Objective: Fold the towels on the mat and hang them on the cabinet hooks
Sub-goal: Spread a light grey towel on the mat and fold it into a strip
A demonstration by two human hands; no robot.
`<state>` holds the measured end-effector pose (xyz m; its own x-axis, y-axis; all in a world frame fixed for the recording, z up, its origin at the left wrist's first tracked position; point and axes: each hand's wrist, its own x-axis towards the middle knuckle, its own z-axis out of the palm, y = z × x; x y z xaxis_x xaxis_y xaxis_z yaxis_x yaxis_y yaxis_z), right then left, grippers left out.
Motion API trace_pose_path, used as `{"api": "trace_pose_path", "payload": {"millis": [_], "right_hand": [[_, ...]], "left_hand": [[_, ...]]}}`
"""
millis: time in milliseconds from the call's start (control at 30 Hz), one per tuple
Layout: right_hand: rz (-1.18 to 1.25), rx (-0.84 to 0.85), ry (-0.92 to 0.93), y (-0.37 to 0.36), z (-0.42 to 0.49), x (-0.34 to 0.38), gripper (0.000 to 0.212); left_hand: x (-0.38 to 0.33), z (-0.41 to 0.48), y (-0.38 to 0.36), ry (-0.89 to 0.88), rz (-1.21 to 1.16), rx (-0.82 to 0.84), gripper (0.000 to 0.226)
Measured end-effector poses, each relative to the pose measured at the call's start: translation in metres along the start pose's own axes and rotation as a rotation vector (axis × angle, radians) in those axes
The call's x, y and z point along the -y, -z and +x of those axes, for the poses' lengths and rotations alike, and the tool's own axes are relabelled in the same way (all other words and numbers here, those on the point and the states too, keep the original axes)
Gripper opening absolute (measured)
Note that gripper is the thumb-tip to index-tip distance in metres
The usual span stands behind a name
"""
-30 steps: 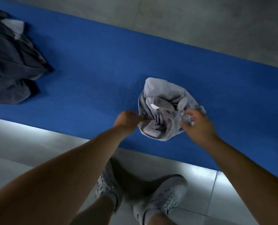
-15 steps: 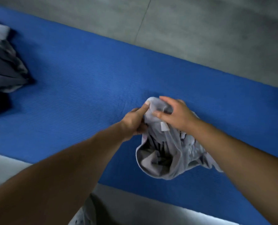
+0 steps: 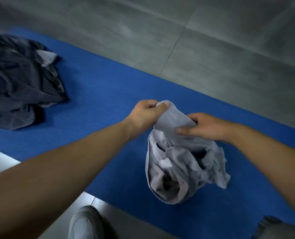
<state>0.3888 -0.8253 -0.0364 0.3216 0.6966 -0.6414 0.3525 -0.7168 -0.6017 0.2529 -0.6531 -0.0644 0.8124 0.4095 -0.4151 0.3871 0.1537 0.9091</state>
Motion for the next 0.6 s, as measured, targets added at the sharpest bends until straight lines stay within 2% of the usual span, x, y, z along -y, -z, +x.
{"api": "trace_pose_path", "payload": {"millis": [67,133,233,267,333,400,467,533,600], "right_hand": [[-0.028,-0.005,-0.004,0.002,-0.010,0.014,0.048],[0.067,-0.111,0.078,-0.001,-0.017,0.023,0.046],[0.151,-0.254,0.191,-0.009,-0.023,0.037,0.061],[0.123,-0.302,0.223,-0.013,-0.023,0.040,0.062],[0.064,-0.376,0.281,-0.018,-0.019,0.046,0.047],[0.067,-0.425,0.350,-0.018,-0.017,0.054,0.020],[0.126,-0.492,0.401,-0.013,-0.017,0.061,0.009],[0.061,-0.597,0.396,-0.005,-0.017,0.062,0.014],[-0.135,-0.663,0.346,0.001,-0.023,0.062,0.024]], "left_hand": [[-0.011,-0.009,0.011,0.075,-0.176,-0.049,0.030],[-0.020,-0.014,0.022,0.186,-0.269,-0.096,0.024],[-0.030,-0.018,0.031,0.356,-0.382,-0.109,0.012],[-0.034,-0.019,0.031,0.391,-0.407,-0.096,0.010],[-0.041,-0.021,0.031,0.417,-0.414,-0.086,0.007],[-0.048,-0.024,0.034,0.375,-0.359,-0.079,0.005],[-0.054,-0.027,0.041,0.266,-0.218,-0.087,0.004],[-0.058,-0.030,0.049,0.166,-0.131,0.011,0.012],[-0.059,-0.034,0.053,0.103,-0.077,0.131,0.011]]}}
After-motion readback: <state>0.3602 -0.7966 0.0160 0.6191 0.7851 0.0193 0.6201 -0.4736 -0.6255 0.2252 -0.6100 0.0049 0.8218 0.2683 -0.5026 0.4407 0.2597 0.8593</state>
